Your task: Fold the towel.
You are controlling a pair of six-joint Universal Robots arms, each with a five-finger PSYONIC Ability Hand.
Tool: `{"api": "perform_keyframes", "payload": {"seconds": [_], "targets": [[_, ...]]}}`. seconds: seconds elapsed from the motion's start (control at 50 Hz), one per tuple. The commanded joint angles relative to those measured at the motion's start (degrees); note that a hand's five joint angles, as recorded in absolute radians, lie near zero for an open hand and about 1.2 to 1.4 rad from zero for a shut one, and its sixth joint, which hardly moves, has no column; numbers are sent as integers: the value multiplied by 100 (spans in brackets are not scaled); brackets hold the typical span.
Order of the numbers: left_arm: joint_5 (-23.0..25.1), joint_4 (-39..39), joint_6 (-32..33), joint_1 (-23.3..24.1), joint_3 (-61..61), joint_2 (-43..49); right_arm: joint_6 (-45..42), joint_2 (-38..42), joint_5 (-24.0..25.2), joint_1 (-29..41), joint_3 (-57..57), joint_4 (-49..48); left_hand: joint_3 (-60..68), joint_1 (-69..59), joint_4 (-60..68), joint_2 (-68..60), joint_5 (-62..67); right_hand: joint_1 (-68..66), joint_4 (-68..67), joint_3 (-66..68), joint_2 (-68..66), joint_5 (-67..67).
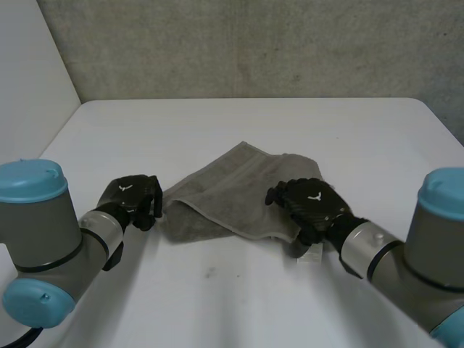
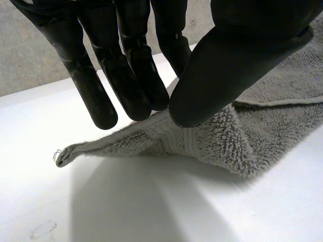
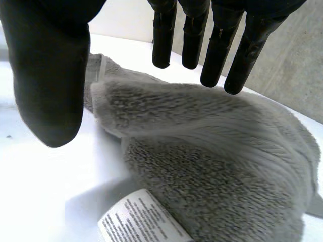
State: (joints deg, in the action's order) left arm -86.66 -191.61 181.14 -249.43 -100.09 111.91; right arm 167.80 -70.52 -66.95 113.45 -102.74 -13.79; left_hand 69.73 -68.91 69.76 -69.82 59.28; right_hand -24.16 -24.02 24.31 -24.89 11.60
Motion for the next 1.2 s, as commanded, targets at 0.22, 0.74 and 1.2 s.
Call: {"api": "perform_keyframes", "payload": {"seconds": [0.22,0.74,1.2], "targets": [[0,-17,0,0,-19,33,-55,952,-1442,933,359,-1354,1027,-1109,1024,-1018,1072,-88,-102,73,-15,344],[0,-61,18,44,-125,244,-160,93,-1874,618,167,-1337,1027,-1109,1024,-1018,1072,-5584,-5598,5569,-5511,5840],[-26,-78,18,88,-125,332,-714,-1087,-459,-649,-203,166,-2772,2691,-2775,2781,-2727,-5584,-5598,5569,-5511,5840]]}}
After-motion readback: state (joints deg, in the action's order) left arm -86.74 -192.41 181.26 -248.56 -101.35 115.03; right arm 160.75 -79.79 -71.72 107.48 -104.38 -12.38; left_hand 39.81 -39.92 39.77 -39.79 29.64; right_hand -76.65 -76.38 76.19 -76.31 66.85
